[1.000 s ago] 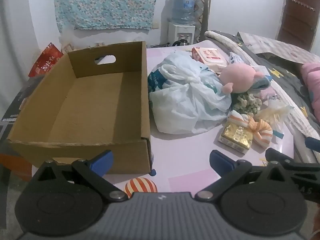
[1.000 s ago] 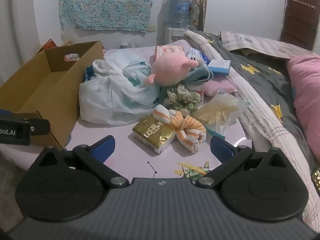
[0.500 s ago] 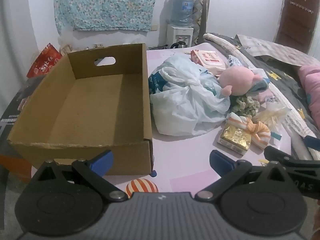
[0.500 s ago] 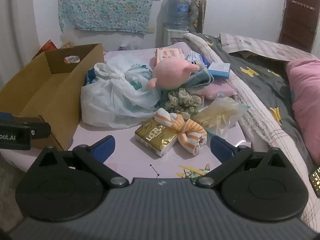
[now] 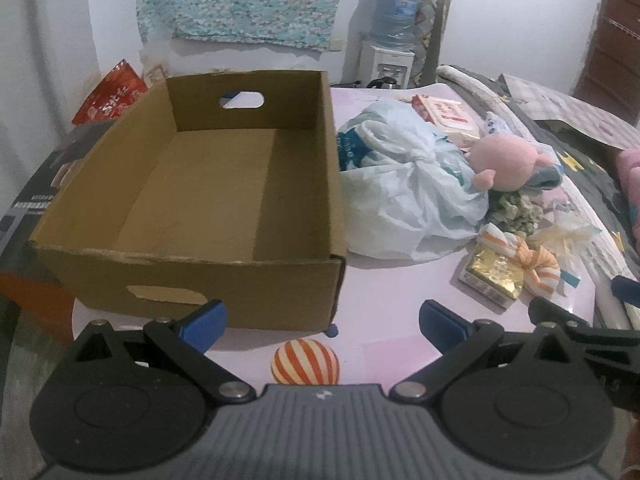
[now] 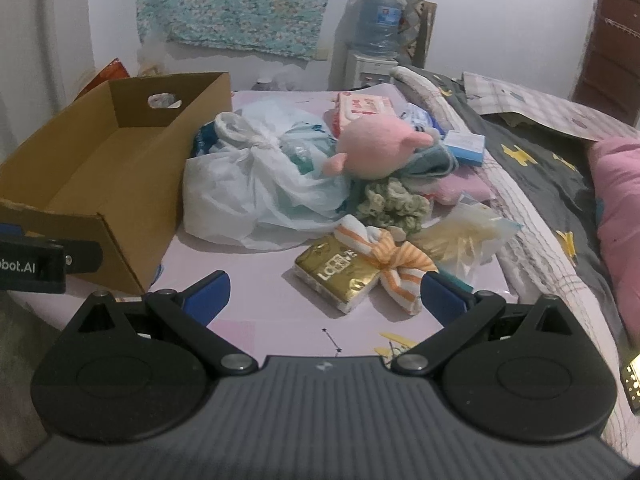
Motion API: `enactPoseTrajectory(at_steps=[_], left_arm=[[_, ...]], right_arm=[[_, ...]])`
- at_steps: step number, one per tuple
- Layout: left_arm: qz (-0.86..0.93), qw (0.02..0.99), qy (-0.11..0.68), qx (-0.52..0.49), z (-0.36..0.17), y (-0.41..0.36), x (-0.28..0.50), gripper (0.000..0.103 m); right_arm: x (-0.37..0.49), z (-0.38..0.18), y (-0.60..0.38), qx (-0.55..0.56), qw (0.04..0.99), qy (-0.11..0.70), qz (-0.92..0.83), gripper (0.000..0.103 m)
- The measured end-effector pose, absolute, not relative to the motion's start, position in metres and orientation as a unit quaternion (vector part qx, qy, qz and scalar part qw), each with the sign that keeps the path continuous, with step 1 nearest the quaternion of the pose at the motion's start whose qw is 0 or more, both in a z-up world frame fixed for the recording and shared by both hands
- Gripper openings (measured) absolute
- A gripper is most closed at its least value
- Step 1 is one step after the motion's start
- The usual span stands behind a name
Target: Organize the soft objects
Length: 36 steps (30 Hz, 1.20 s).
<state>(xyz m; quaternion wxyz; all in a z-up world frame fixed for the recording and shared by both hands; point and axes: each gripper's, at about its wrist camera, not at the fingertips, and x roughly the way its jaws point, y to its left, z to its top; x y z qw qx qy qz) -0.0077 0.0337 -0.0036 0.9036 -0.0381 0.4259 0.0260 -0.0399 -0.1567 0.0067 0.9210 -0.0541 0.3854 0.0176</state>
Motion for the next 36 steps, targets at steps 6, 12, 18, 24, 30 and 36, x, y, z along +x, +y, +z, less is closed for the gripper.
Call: enactPoseTrajectory(at_steps=[6,12,18,24,30,36], left_arm=[[0.035,0.901,0.429,-0.041,-0.006,0.041,-0.007,0.103],[0.038,0.901,0.431,-0.042,-0.007,0.045,-0.006,0.103],[0.039,0.902,0.428,-0.044,-0.007,0.048,-0.004,0.103],[0.038,0.902,0.427,-0.044,-0.007,0.048,-0.004,0.103],[0.039,0.903,0.427,-0.044,-0.007,0.048,-0.004,0.103],[0.038,0.902,0.427,-0.044,-0.007,0.048,-0.004,0.103]], right_arm=[[-0.037,0.003,-0.147,-0.056,0.918,0.391,0.028,0.102],[-0.035,0.002,-0.142,-0.062,0.918,0.391,0.03,0.102],[-0.032,0.004,-0.142,-0.061,0.919,0.389,0.027,0.102],[-0.031,0.005,-0.141,-0.062,0.919,0.388,0.029,0.102],[-0.03,0.004,-0.141,-0.062,0.919,0.389,0.028,0.102],[-0.03,0.004,-0.141,-0.062,0.919,0.388,0.029,0.102]])
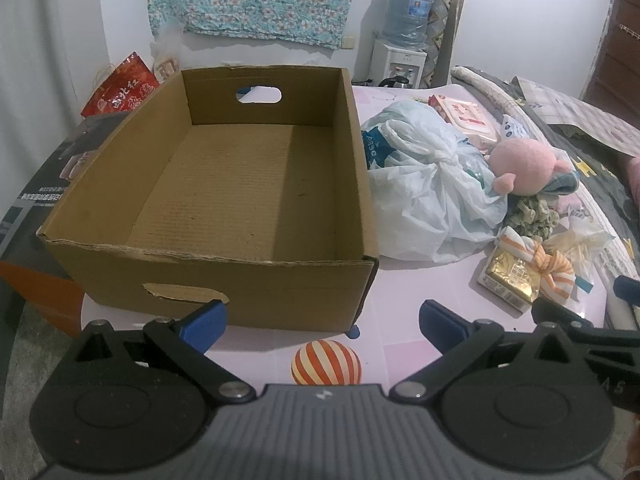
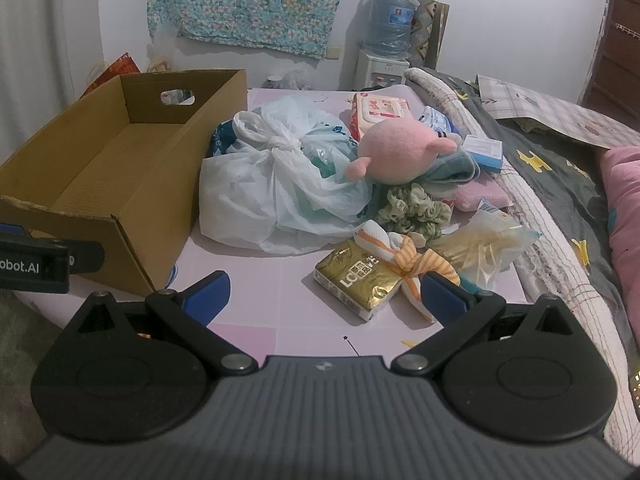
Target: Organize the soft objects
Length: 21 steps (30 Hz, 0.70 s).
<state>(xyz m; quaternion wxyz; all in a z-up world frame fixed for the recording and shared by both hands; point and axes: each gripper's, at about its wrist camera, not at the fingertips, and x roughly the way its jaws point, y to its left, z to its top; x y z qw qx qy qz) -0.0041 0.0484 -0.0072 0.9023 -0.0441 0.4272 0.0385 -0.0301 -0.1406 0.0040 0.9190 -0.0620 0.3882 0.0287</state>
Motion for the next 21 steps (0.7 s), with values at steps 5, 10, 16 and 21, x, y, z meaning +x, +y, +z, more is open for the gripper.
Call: enactPoseTrajectory(at_steps=[5,10,16,21], left_arm=[[0.038,0.902,0.428,-0.045,-0.0073,0.0484,-0.0041,0.103],[0.038,0.902,0.428,-0.045,-0.0073,0.0484,-0.0041,0.103],[0.039,0.902,0.428,-0.045,-0.0094,0.0486,-0.0044,0.103],[0.038,0.902,0.428,-0.044,-0.0098,0.0489,-0.0043,0.103]], right_arm=[[-0.0302,0.0037,-0.1404,-0.062,0.919,0.388,0.029,0.102],[-0.0302,0.0032,-0.1401,-0.062,0.919,0.389,0.029,0.102],[-0.0302,0.0026,-0.1394,-0.063,0.919,0.388,0.029,0.102],[-0.0302,0.0026,-0.1393,-0.063,0.919,0.389,0.029,0.102]])
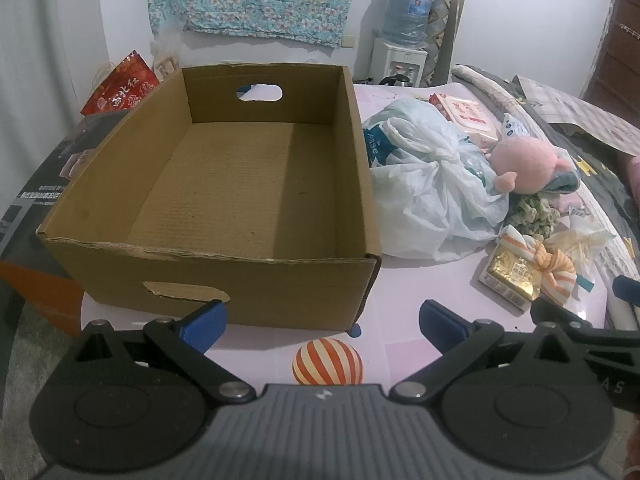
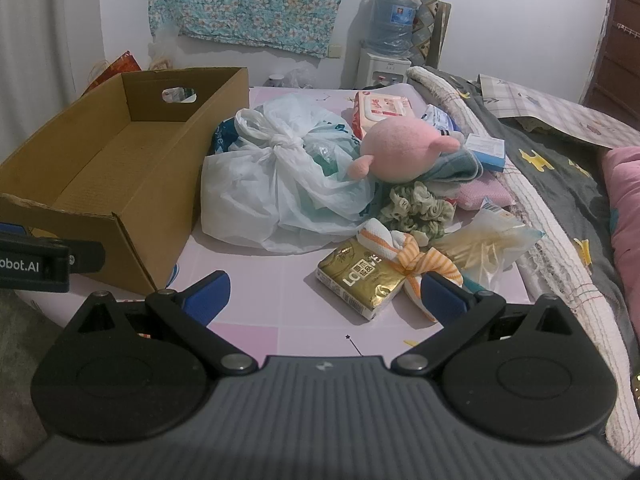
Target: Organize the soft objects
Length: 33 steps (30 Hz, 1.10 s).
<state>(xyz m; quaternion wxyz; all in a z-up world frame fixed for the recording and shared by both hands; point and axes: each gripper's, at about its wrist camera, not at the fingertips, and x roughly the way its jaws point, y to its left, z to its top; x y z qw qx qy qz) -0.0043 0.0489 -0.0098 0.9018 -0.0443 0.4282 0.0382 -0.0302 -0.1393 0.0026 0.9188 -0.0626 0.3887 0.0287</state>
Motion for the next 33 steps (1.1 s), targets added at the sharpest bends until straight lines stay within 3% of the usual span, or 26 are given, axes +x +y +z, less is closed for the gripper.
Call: enactPoseTrajectory(at_steps=[19,33], left_arm=[[0.015,0.91,0.414,-0.007,-0.008,0.03,-0.009,0.103],[-0.14,0.913,0.381,0.034,-0.015,-0.059,-0.002,0.101]], right_arm=[[-0.047,-0.007,-0.169,-0.045,0.931,0.362,0.02,0.102],[-0.07,-0.042,-0.287,0.098,0.927,0.361,-0.023,0.102]])
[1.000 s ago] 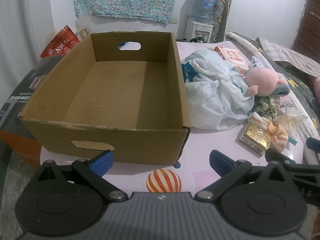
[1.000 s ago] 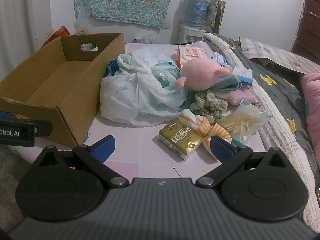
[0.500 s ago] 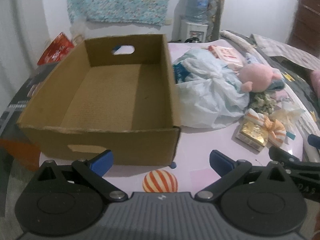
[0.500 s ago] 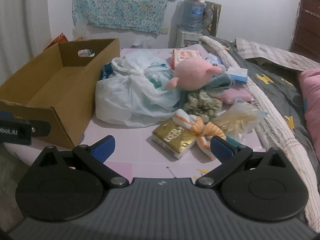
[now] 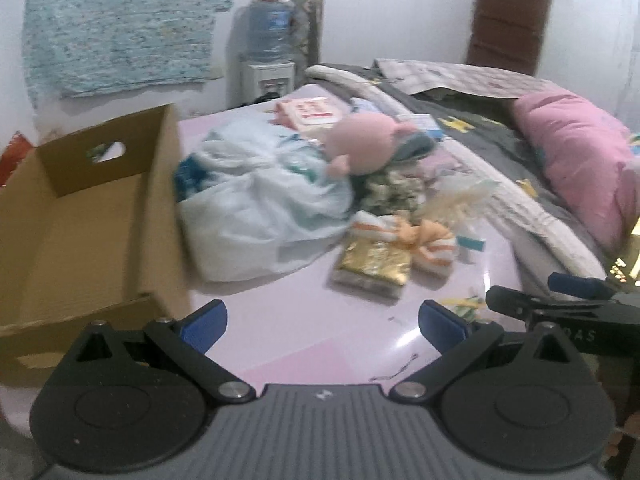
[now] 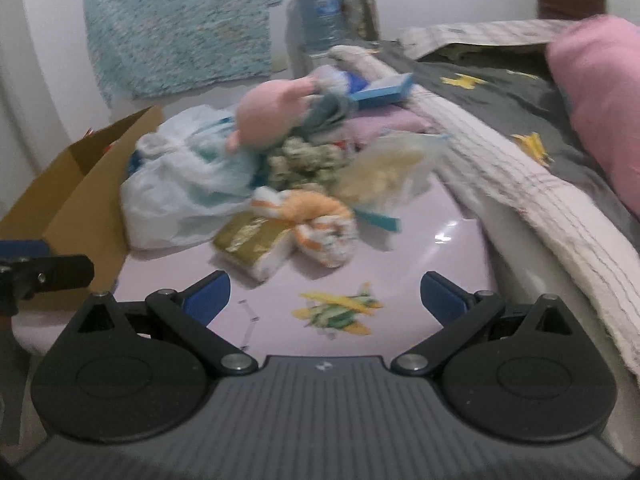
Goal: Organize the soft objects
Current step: 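Reach the left gripper to the pink plush pig and grasp it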
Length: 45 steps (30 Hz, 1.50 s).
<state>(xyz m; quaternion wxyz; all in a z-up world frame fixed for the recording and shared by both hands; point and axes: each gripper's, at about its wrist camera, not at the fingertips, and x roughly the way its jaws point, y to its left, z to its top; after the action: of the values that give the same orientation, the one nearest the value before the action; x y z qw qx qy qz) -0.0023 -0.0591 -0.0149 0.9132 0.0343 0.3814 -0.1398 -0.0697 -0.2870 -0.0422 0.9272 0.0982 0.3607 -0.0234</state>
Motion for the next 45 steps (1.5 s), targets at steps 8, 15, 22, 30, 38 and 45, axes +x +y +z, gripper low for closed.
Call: enactPoseTrajectory(at_steps=[8,15,22,30,38,45], left_arm=[[-0.151,0.914,0.369,0.073,-0.009,-0.097,0.023,0.099],[-0.143,0.922,0.341,0.115,0.016,-0.121,0.064,0.099],[-0.152,0.919,0.31,0.189,0.021,-0.154,0.107,0.098],[-0.168,0.899,0.309,0.262,-0.004,-0.193,0.154,0.077],[-0.166,0.88,0.346,0.279,-0.029,-0.206,0.191,0.077],[-0.162,0.884,0.364,0.244,-0.029,-0.202,0.206,0.066]], right_arm=[[-0.056,-0.054,-0.344,0.18,0.923,0.337,-0.05,0.102],[-0.038,-0.047,-0.363,0.199,0.93,0.305,-0.044,0.102],[-0.02,-0.038,-0.368,0.209,0.939,0.269,-0.036,0.102],[0.003,-0.05,-0.374,0.226,0.935,0.271,-0.044,0.101],[0.021,-0.059,-0.377,0.23,0.932,0.275,-0.047,0.101],[0.022,-0.065,-0.379,0.238,0.929,0.28,-0.051,0.101]])
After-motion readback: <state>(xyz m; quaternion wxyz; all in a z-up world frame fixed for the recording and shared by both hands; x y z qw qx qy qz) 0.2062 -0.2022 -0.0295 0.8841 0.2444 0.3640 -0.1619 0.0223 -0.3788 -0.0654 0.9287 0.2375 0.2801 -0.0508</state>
